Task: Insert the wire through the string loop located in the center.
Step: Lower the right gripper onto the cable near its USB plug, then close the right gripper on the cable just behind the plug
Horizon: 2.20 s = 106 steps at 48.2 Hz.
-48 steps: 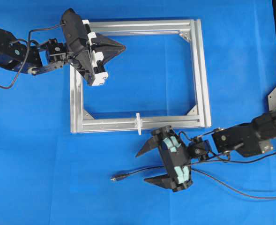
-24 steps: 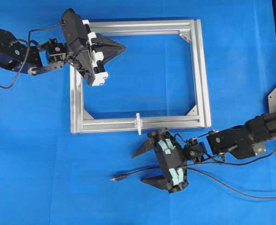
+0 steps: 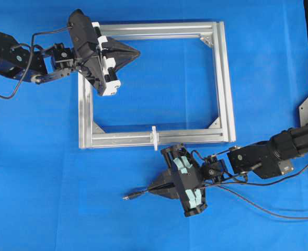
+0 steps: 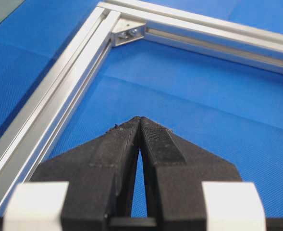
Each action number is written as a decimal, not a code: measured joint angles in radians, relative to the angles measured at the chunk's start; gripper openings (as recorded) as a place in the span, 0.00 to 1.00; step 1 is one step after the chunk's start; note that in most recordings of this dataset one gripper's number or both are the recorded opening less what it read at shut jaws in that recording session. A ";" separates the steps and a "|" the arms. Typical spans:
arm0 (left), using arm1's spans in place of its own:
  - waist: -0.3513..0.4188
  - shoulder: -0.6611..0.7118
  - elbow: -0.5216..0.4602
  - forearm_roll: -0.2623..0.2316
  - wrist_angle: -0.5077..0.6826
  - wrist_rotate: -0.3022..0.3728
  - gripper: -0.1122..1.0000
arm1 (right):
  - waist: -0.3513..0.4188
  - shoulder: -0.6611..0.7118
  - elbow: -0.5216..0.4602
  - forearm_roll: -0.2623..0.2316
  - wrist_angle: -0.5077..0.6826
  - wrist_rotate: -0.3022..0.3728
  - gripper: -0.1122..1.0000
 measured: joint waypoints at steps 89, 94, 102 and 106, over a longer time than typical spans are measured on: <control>0.000 0.000 0.000 0.000 0.002 0.002 0.10 | -0.003 -0.330 0.000 -0.003 0.337 -0.003 0.08; 0.000 0.000 0.000 -0.002 0.002 0.000 0.10 | -0.003 -0.328 -0.002 -0.003 0.337 -0.003 0.08; 0.000 0.000 0.000 0.000 0.002 0.002 0.10 | -0.003 -0.328 0.000 -0.003 0.339 -0.003 0.08; 0.000 0.000 0.000 -0.002 0.002 0.002 0.10 | -0.003 -0.330 0.000 -0.003 0.339 -0.003 0.08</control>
